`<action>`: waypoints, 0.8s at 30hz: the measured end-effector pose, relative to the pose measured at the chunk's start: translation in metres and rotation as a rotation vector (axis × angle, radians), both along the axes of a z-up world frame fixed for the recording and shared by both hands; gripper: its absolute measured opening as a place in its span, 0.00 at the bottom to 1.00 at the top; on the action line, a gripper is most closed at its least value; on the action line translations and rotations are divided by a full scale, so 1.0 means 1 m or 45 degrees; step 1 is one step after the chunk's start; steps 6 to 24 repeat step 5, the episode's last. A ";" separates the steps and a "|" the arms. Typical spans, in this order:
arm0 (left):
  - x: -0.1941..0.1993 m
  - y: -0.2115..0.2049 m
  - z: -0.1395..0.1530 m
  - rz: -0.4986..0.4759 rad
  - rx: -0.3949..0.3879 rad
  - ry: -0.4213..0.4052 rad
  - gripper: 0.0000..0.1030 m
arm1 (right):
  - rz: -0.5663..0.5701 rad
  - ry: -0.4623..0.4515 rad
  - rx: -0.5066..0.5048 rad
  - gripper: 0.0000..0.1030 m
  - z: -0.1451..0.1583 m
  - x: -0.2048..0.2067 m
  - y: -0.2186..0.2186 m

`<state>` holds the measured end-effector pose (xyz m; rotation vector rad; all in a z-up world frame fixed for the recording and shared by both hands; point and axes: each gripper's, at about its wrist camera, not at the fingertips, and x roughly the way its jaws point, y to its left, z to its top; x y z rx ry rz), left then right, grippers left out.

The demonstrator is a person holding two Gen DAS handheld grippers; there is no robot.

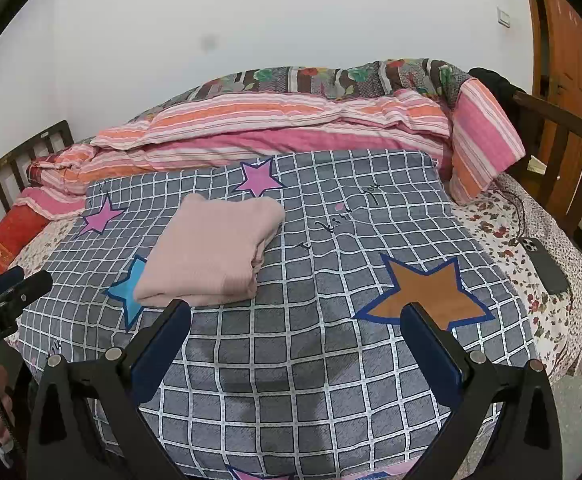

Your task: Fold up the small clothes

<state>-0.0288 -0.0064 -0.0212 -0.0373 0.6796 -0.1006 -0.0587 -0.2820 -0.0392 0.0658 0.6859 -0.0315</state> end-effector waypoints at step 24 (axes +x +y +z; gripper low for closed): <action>0.001 0.003 0.003 0.001 -0.005 -0.017 0.88 | 0.002 -0.003 -0.001 0.99 0.000 0.001 -0.001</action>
